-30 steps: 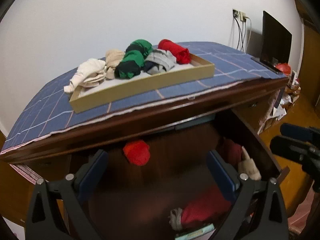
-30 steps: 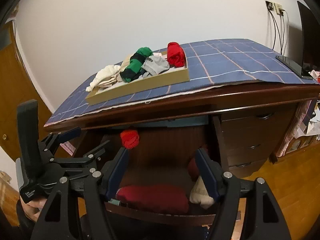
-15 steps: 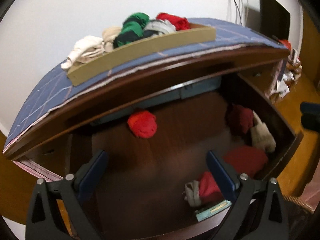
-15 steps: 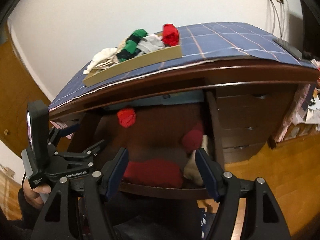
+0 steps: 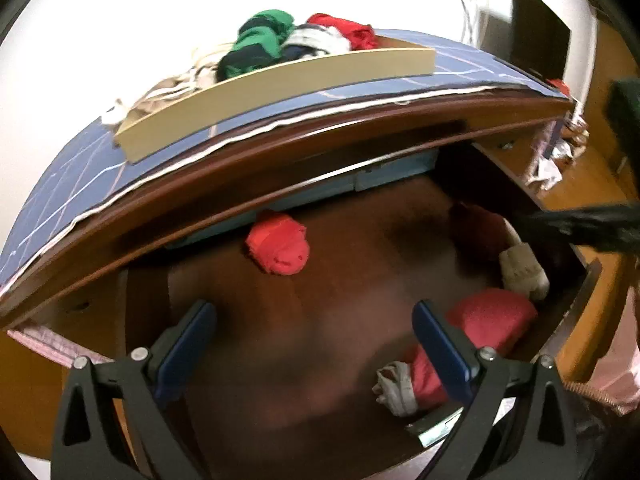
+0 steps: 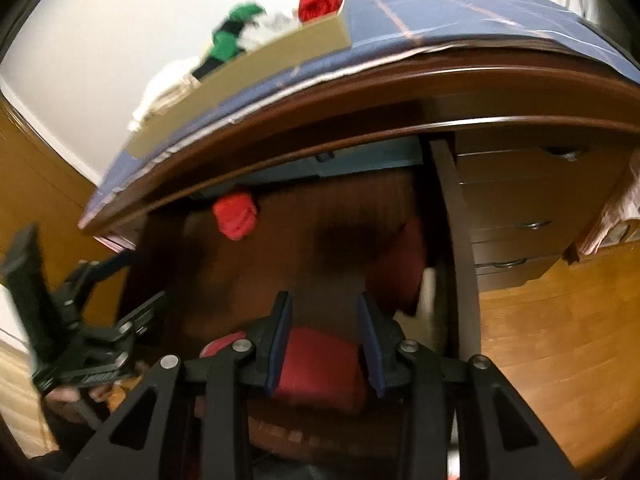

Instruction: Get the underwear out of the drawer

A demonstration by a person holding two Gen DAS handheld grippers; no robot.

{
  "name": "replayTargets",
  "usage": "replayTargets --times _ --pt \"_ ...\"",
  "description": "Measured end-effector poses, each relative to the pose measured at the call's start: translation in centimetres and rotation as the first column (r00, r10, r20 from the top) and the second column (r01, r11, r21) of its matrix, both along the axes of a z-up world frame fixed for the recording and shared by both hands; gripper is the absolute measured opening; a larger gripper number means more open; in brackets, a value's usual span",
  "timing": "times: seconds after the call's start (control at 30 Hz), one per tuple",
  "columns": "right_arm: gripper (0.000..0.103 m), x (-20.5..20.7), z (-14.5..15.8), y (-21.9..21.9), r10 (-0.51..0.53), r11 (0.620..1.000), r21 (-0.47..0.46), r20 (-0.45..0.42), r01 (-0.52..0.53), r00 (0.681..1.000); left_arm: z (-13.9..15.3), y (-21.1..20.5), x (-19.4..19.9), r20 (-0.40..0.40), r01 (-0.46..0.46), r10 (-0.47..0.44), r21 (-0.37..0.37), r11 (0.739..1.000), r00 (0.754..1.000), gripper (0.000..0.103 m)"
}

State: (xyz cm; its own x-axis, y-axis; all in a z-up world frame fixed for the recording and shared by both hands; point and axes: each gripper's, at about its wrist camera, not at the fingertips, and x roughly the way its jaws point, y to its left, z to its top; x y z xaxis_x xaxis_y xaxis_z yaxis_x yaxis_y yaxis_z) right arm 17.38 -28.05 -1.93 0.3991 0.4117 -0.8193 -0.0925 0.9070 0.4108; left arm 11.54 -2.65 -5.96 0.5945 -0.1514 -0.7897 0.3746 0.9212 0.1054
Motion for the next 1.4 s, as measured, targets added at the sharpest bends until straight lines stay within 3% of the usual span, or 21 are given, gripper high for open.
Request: replayTargets --times 0.17,0.27,0.47,0.6,0.63,0.7,0.77,0.87,1.03,1.1,1.17,1.27,1.37,1.4 --pt "0.037 3.5 -2.8 1.9 0.066 0.990 -0.117 -0.113 -0.079 0.991 -0.1 0.2 0.3 0.015 0.057 -0.058 0.049 0.997 0.998 0.100" --pt "0.037 4.6 -4.1 2.3 0.091 0.988 -0.109 -0.159 -0.109 0.983 -0.7 1.6 1.2 -0.016 0.030 -0.029 0.059 0.998 0.999 0.100" --pt "0.037 5.9 -5.0 3.6 0.131 0.975 -0.149 -0.206 -0.163 0.970 -1.6 4.6 4.1 -0.076 -0.148 0.146 -0.018 0.989 0.986 0.100" --pt "0.037 5.9 -5.7 3.4 0.148 0.983 -0.067 -0.243 -0.168 0.959 -1.8 5.4 4.4 -0.127 -0.159 0.146 -0.095 0.983 0.981 0.100" --pt "0.037 5.6 -5.3 3.6 0.148 0.981 -0.090 -0.222 -0.172 0.964 -1.8 5.5 4.3 -0.127 -0.153 0.141 -0.094 0.984 0.982 0.100" --pt "0.037 4.5 -3.2 5.5 0.230 0.942 -0.228 -0.101 -0.248 0.968 -1.5 5.8 4.0 -0.109 -0.151 0.142 -0.079 0.985 0.984 0.100" --pt "0.037 3.6 -1.5 7.9 0.346 0.898 -0.281 -0.022 -0.338 0.938 -1.1 6.6 3.5 -0.103 -0.156 0.146 -0.089 0.984 0.984 0.100" --pt "0.037 3.3 -0.1 12.0 0.499 0.831 -0.298 0.023 -0.470 0.866 0.1 8.5 2.6 -0.078 -0.178 0.170 -0.108 0.978 0.982 0.100" --pt "0.037 3.8 -2.3 19.6 0.723 0.641 -0.384 0.011 -0.664 0.691 2.2 12.5 0.8 -0.017 -0.262 0.262 -0.125 0.957 0.965 0.100" --pt "0.037 3.8 -3.3 21.4 0.750 0.602 -0.427 0.013 -0.675 0.661 2.7 13.8 0.3 -0.006 -0.295 0.297 -0.137 0.946 0.955 0.100" --pt "0.037 4.0 -4.4 23.0 0.764 0.570 -0.484 0.017 -0.664 0.645 2.8 15.2 -0.1 -0.009 -0.324 0.326 -0.154 0.934 0.945 0.100" --pt "0.037 4.4 -5.3 24.3 0.759 0.568 -0.553 0.065 -0.610 0.648 2.5 16.8 -0.5 -0.025 -0.356 0.357 -0.174 0.918 0.934 0.100" --pt "0.036 4.5 -6.3 25.1 0.756 0.537 -0.646 0.084 -0.542 0.649 2.0 17.7 -0.3 -0.035 -0.373 0.373 -0.177 0.911 0.927 0.100" --pt "0.036 4.9 -6.4 25.0 0.747 0.554 -0.632 0.090 -0.541 0.659 1.9 17.8 -0.3 -0.037 -0.376 0.376 -0.179 0.909 0.926 0.100"
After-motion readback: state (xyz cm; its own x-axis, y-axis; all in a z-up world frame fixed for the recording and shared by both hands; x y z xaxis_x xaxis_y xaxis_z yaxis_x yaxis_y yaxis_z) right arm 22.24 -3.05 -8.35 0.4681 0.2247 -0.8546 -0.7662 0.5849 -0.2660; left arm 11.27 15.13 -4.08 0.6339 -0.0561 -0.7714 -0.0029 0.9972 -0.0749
